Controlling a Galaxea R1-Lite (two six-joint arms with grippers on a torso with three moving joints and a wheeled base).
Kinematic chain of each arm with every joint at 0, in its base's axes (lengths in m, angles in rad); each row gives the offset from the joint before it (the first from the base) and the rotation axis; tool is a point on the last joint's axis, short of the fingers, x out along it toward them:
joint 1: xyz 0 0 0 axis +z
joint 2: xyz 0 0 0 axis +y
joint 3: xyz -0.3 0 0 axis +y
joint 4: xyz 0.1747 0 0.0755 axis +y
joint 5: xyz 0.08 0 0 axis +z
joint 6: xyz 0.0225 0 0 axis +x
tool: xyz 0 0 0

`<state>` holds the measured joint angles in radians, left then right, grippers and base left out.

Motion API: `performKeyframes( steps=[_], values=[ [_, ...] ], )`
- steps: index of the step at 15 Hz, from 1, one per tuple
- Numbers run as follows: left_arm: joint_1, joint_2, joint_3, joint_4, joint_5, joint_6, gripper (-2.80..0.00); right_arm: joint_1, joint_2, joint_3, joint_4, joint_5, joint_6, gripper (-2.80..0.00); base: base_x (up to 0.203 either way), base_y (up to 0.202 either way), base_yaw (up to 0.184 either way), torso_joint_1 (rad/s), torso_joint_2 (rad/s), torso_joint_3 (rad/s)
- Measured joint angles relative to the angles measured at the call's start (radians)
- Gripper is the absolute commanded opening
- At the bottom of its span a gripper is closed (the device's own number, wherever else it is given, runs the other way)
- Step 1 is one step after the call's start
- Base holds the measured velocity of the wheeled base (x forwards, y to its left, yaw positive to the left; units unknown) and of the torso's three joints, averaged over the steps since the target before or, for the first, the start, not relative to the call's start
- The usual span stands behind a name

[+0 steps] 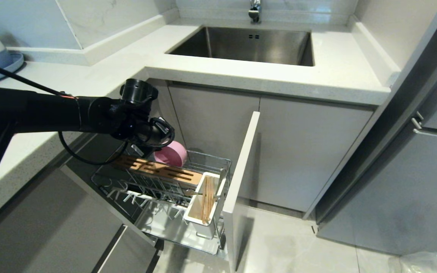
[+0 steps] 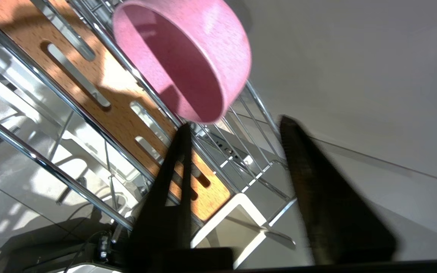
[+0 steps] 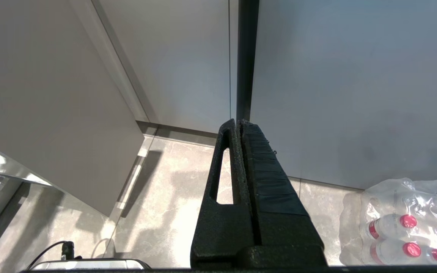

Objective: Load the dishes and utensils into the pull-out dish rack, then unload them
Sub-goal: Take the bowl out of the cupboard

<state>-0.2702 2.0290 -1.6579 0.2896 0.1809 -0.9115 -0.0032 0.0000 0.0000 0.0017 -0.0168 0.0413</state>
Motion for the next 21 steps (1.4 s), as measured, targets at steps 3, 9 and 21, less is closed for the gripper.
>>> performKeyframes(
  steps=[3, 9, 21],
  values=[
    [0.012, 0.024, -0.001, -0.015, -0.008, 0.0, 0.0, 0.0, 0.0, 0.0, 0.0, 0.0, 0.0, -2.8, 0.0, 0.0, 0.0, 0.0, 0.0, 0.0],
    [0.043, 0.106, -0.036, -0.042, -0.071, 0.002, 0.0, 0.0, 0.0, 0.0, 0.0, 0.0, 0.0, -2.8, 0.0, 0.0, 0.0, 0.0, 0.0, 0.0],
    [0.06, 0.198, -0.102, -0.074, -0.094, 0.036, 0.0, 0.0, 0.0, 0.0, 0.0, 0.0, 0.0, -2.8, 0.0, 0.0, 0.0, 0.0, 0.0, 0.0]
  ],
)
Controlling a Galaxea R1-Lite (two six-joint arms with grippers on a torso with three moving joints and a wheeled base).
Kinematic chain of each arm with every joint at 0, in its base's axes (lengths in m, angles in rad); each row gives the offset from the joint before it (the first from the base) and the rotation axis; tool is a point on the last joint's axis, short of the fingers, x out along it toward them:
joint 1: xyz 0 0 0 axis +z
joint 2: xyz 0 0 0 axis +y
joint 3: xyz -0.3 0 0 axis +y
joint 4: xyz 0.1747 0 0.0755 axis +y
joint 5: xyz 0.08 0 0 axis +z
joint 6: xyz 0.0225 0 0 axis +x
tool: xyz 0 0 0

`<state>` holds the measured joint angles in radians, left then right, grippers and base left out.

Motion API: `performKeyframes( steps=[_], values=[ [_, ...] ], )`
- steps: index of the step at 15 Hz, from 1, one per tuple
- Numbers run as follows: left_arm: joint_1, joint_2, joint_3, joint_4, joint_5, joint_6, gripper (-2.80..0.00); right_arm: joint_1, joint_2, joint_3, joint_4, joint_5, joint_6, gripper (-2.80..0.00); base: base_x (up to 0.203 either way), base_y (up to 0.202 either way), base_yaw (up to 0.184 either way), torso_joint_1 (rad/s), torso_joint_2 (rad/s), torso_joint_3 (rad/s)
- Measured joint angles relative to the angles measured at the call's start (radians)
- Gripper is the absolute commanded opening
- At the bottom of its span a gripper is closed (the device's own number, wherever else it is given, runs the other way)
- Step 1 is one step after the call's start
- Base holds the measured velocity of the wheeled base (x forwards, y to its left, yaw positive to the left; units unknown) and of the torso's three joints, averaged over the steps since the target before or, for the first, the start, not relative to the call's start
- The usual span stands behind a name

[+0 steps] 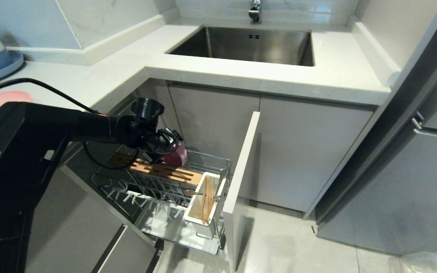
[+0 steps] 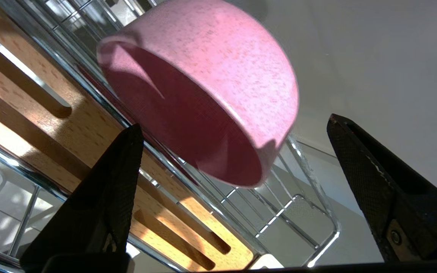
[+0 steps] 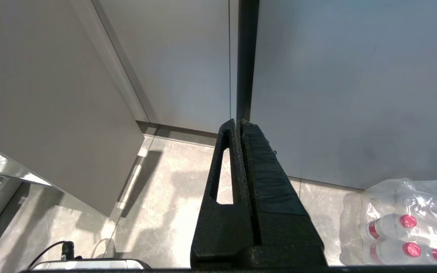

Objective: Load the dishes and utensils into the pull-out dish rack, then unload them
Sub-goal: Take the bowl out of the cupboard

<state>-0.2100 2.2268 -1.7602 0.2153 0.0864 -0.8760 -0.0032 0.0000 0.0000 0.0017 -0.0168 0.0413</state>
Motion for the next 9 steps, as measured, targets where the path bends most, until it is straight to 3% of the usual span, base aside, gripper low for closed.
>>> performKeyframes(
  steps=[2, 3, 9],
  values=[
    [0.0, 0.004, -0.001, 0.0, 0.001, 0.002, 0.0, 0.0, 0.0, 0.0, 0.0, 0.0, 0.0, -2.8, 0.0, 0.0, 0.0, 0.0, 0.0, 0.0],
    [0.0, 0.005, -0.001, 0.001, 0.0, 0.005, -2.8, 0.0, 0.0, 0.0, 0.0, 0.0, 0.0, -2.8, 0.0, 0.0, 0.0, 0.0, 0.0, 0.0],
    [-0.004, 0.006, 0.001, 0.006, 0.001, 0.011, -2.8, 0.0, 0.0, 0.0, 0.0, 0.0, 0.0, -2.8, 0.0, 0.0, 0.0, 0.0, 0.0, 0.0]
  ],
)
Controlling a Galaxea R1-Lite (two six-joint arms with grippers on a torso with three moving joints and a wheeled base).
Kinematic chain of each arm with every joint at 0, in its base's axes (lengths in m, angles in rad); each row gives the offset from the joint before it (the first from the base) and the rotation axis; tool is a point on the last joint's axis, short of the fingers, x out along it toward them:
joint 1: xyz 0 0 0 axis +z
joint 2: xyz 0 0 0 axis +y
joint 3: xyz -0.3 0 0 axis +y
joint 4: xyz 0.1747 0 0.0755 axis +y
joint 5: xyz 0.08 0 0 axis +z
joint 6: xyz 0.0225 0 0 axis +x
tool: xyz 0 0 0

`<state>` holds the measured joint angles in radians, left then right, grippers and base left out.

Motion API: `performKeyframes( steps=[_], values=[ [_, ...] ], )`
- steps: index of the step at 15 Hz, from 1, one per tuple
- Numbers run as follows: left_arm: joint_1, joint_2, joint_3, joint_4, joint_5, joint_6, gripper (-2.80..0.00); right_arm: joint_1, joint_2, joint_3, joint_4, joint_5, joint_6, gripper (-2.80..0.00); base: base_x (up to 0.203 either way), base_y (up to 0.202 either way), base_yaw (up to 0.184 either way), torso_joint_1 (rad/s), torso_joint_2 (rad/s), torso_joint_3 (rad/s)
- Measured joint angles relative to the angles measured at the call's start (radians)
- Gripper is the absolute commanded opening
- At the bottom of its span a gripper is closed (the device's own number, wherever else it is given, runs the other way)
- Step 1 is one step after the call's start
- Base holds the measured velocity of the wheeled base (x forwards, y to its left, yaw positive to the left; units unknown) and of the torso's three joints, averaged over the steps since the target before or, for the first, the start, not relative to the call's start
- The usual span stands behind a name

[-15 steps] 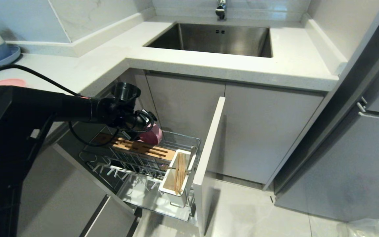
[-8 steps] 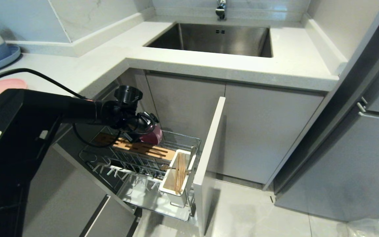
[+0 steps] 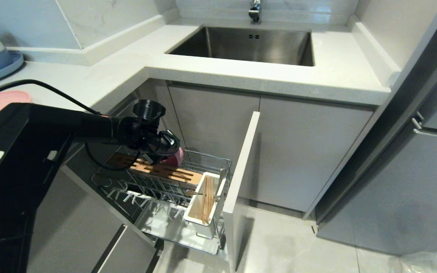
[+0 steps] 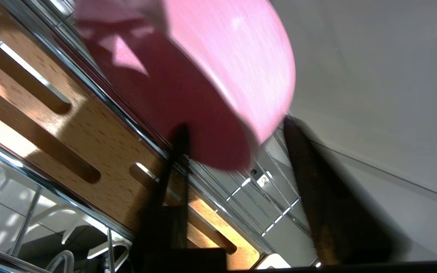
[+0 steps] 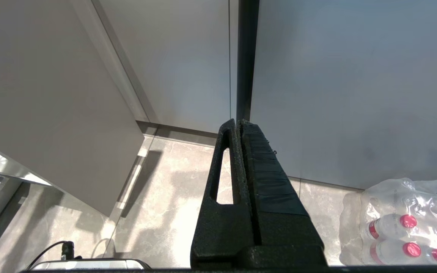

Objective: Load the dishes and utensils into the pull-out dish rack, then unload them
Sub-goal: Take the bowl out of the cupboard

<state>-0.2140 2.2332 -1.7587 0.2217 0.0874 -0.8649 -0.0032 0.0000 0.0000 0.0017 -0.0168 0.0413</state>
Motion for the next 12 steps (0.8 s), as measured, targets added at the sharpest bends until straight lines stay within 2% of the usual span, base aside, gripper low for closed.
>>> performKeyframes(
  steps=[12],
  values=[
    [-0.024, -0.047, 0.013, 0.023, -0.001, -0.006, -2.8, 0.0, 0.0, 0.0, 0.0, 0.0, 0.0, -2.8, 0.0, 0.0, 0.0, 0.0, 0.0, 0.0]
  ],
)
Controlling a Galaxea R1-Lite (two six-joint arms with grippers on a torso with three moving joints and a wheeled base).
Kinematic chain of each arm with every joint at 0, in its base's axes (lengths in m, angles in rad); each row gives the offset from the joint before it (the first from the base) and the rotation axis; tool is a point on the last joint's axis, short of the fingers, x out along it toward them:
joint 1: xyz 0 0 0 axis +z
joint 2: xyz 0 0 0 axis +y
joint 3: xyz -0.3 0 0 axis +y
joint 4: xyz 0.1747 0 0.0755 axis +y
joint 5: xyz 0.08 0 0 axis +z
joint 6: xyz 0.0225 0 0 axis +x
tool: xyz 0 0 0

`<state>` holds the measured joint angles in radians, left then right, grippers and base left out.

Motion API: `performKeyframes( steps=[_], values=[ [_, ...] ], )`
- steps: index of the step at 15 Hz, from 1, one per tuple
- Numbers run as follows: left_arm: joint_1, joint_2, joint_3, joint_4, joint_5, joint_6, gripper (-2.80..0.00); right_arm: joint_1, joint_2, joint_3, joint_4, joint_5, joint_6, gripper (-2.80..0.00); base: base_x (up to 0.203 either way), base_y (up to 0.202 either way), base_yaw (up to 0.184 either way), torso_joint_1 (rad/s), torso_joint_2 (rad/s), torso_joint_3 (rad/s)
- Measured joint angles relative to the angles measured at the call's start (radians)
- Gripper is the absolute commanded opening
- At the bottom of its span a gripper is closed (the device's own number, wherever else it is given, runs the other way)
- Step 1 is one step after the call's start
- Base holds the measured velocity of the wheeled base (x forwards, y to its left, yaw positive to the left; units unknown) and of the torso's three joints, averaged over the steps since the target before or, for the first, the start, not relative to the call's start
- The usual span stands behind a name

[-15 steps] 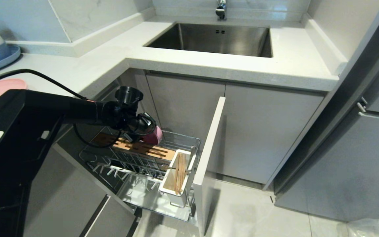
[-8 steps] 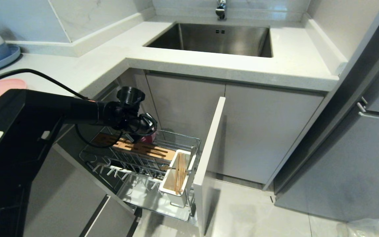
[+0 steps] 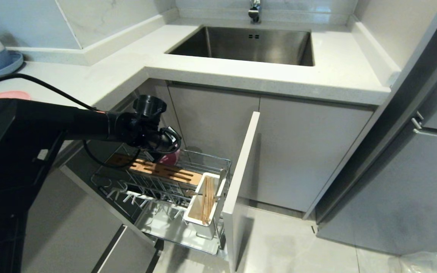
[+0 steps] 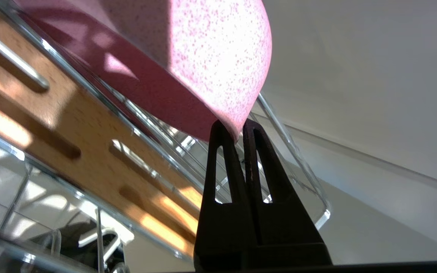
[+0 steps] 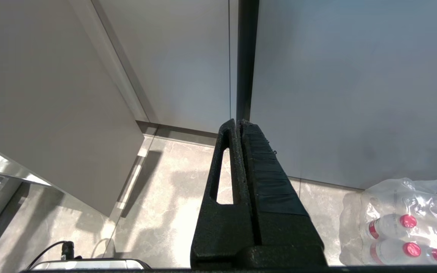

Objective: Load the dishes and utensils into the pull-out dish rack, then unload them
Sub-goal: Take the bowl out of the cupboard

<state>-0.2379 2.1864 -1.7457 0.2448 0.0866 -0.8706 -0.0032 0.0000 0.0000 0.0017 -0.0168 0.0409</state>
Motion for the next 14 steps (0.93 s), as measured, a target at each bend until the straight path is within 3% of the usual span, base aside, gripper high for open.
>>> performKeyframes(
  steps=[14],
  values=[
    [-0.035, -0.114, 0.003, 0.061, 0.002, -0.012, -2.8, 0.0, 0.0, 0.0, 0.0, 0.0, 0.0, -2.8, 0.0, 0.0, 0.0, 0.0, 0.0, 0.0]
  ],
)
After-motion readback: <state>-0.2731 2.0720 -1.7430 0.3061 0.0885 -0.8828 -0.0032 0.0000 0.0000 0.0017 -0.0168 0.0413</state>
